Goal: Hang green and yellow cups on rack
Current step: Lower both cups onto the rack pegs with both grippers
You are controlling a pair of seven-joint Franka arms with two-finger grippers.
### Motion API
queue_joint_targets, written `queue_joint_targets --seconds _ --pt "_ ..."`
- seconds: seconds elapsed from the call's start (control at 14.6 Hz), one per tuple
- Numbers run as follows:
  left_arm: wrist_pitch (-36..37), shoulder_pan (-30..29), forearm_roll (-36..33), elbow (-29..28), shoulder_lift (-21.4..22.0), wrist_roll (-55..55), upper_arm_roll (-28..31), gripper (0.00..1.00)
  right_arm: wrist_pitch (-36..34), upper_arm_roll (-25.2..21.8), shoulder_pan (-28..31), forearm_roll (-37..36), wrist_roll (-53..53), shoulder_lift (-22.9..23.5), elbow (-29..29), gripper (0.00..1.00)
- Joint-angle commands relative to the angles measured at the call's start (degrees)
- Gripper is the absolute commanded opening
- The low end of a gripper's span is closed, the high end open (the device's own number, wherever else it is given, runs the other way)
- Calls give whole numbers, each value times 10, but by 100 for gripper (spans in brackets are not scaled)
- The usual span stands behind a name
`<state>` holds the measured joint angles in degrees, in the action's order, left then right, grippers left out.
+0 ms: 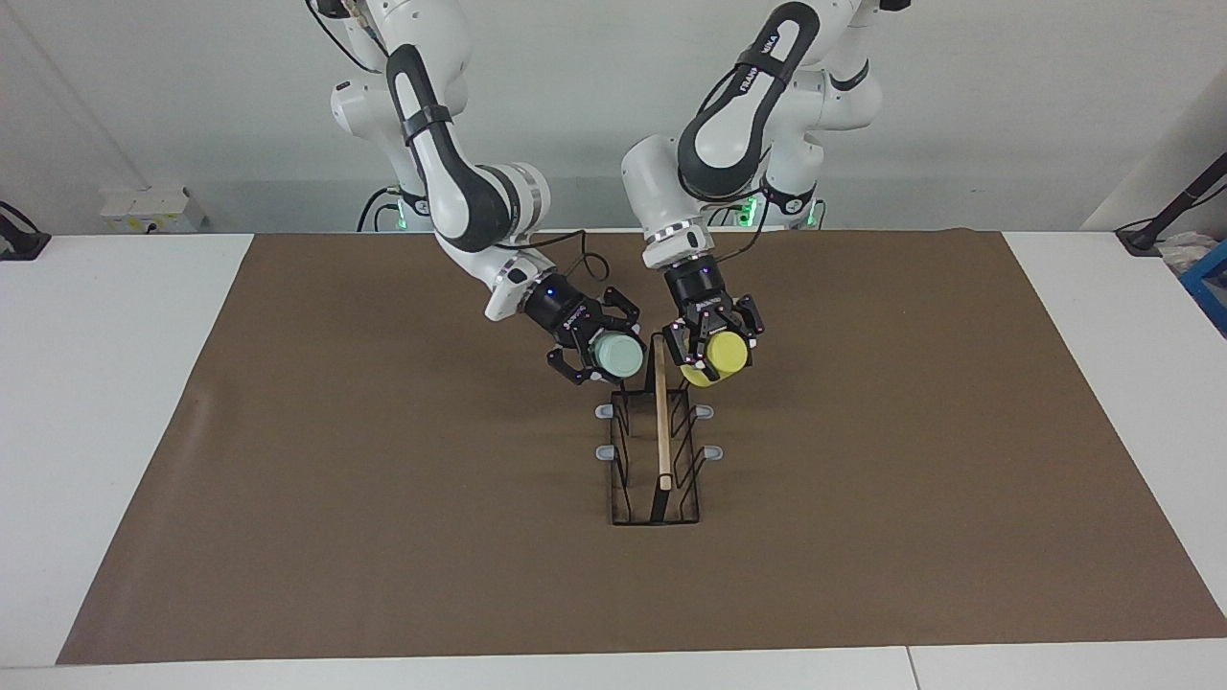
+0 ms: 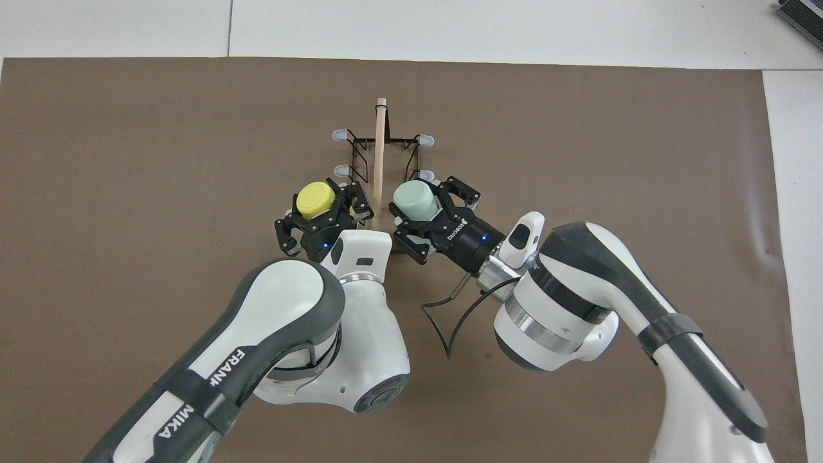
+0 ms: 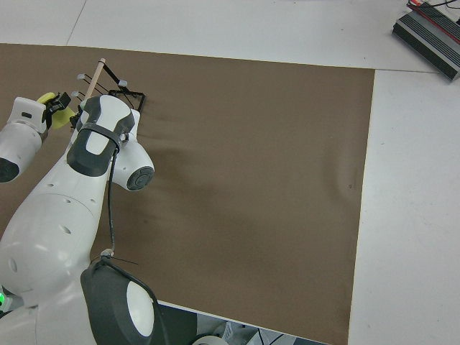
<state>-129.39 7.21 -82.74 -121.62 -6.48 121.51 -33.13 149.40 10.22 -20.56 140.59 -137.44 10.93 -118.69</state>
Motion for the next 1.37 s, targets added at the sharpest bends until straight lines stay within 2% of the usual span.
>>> queue_joint_targets --seconds 0.0,0.14,0.27,0.41,0.48,0.69,0.75,0.82,0.89,1.03,1.3 --pt "-25 -5 -10 -28 24 12 2 0 -44 1 9 26 -37 -5 -30 0" --pt "-34 -5 -9 -32 24 12 2 0 -94 1 10 59 -70 16 -43 0" --pt "-33 -5 -9 -32 24 12 2 26 -156 1 10 100 -111 52 -46 0" --pt "-33 -5 -8 -32 24 13 1 62 -155 1 10 104 -127 59 -46 0" --pt "-32 -5 -8 -32 24 13 1 69 -153 1 9 104 -127 59 -47 0" --pt "-32 -5 -8 -32 24 13 1 72 -134 2 8 104 -125 61 -47 0" --pt "-32 -5 -8 -31 24 12 2 77 -124 2 8 104 -122 62 -47 8" --pt "-32 -7 -8 -29 24 12 2 94 -115 2 5 104 -109 62 -46 98" --pt "-31 -10 -7 -27 24 10 2 100 -105 2 3 104 -97 61 -46 100" --pt "-31 -11 -7 -22 23 5 2 100 -82 2 3 104 -82 57 -44 100" --pt "-32 -30 4 10 24 -25 3 100 60 18 2 101 -35 12 -37 100"
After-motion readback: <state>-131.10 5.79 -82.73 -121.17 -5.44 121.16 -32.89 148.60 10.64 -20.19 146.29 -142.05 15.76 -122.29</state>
